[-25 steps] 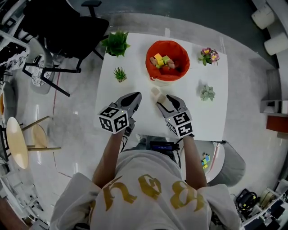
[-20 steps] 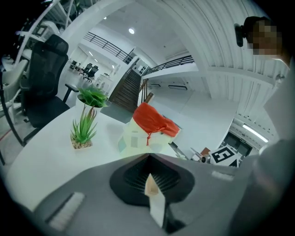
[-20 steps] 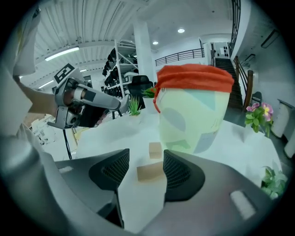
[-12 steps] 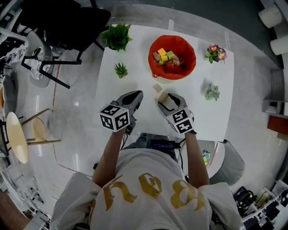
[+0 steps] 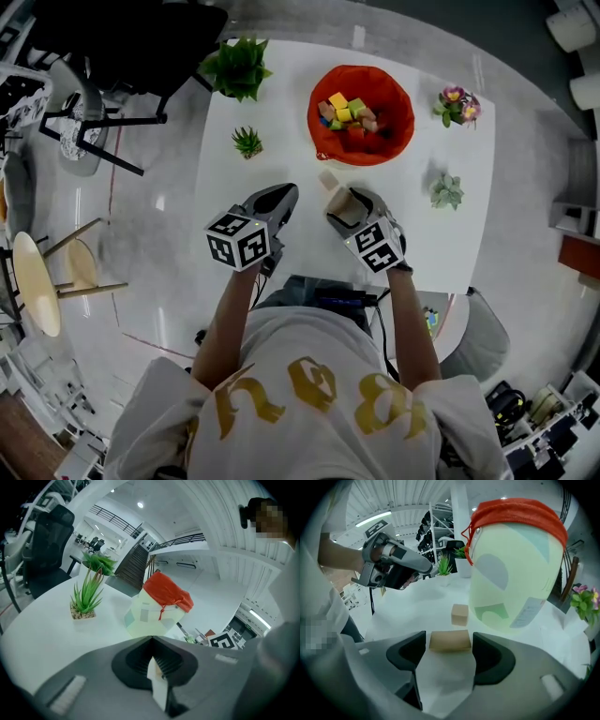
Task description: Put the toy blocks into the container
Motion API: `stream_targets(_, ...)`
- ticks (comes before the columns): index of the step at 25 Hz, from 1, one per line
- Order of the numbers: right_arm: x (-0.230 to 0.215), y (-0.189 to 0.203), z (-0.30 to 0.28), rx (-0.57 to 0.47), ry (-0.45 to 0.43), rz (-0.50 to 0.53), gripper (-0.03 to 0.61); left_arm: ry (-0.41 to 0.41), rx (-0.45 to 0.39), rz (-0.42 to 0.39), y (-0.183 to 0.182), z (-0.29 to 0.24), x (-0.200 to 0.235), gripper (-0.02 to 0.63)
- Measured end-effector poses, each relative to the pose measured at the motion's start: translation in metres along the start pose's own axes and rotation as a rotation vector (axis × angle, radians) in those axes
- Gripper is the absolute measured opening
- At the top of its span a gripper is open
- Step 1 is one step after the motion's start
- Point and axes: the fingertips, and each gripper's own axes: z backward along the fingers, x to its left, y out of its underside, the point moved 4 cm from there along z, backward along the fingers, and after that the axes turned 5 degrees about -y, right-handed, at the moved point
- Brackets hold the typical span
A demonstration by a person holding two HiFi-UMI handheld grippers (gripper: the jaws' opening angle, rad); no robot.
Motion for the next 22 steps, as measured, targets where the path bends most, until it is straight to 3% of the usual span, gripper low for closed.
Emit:
stream_targets(10,-0.005,0.001,-0.009,0.015,-0.058,0.057,0.327,-0.004,0.017,0.02,0.0,-0.013,0.008,0.0)
stream_targets(22,-0.005,0.002,-0.008,0.014,-0.058,0.079,0.314,-0.001,0.023,0.028,-0.001,-0.022,0.01,0.0)
